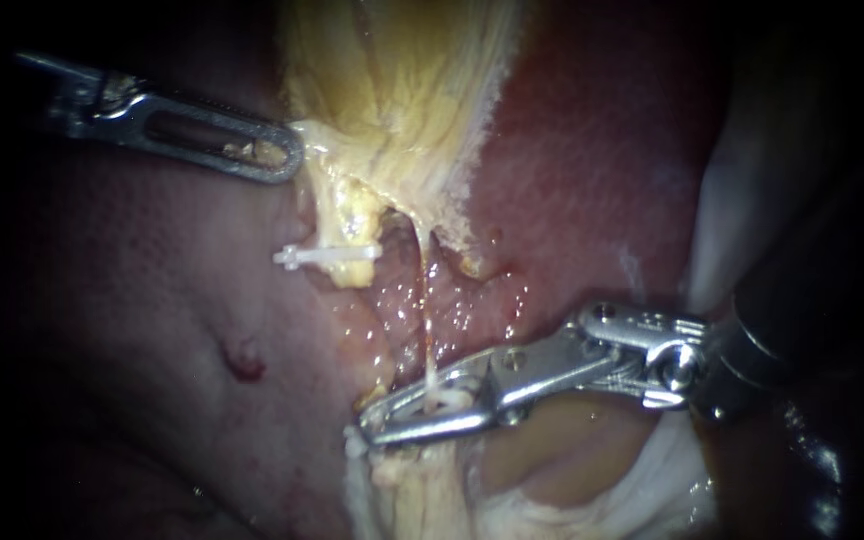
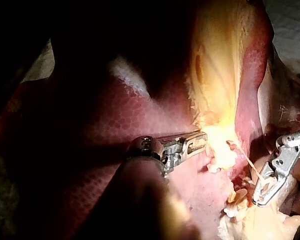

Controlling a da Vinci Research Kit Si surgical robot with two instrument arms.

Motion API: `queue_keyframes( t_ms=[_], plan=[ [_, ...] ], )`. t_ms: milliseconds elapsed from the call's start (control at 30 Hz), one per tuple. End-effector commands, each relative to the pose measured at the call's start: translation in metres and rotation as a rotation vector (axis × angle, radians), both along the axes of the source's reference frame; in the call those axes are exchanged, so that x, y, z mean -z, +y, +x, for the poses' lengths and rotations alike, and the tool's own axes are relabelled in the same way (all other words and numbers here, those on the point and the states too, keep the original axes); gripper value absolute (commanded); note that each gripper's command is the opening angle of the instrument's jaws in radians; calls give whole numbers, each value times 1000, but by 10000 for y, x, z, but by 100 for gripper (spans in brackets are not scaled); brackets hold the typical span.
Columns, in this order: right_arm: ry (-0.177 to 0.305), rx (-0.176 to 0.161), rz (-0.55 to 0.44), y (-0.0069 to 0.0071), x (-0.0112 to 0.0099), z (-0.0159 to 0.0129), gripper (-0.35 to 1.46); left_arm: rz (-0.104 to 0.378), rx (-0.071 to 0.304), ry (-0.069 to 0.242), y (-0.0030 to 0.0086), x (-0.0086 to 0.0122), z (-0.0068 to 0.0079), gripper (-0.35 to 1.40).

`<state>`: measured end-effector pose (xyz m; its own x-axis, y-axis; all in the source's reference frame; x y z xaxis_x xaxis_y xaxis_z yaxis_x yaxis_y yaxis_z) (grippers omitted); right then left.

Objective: Clipping first clip right tube

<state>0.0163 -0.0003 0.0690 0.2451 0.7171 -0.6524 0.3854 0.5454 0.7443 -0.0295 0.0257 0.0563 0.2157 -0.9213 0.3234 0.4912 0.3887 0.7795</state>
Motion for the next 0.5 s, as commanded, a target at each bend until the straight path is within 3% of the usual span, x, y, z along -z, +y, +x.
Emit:
queue_keyframes(
  t_ms=[33,500],
  plan=[
    [3,1,3,-1,1,2,-35,0,0,0,0,0,0,-35],
    [-15,12,-7,0,-1,1,-35,0,0,0,0,0,0,-35]
  ],
)
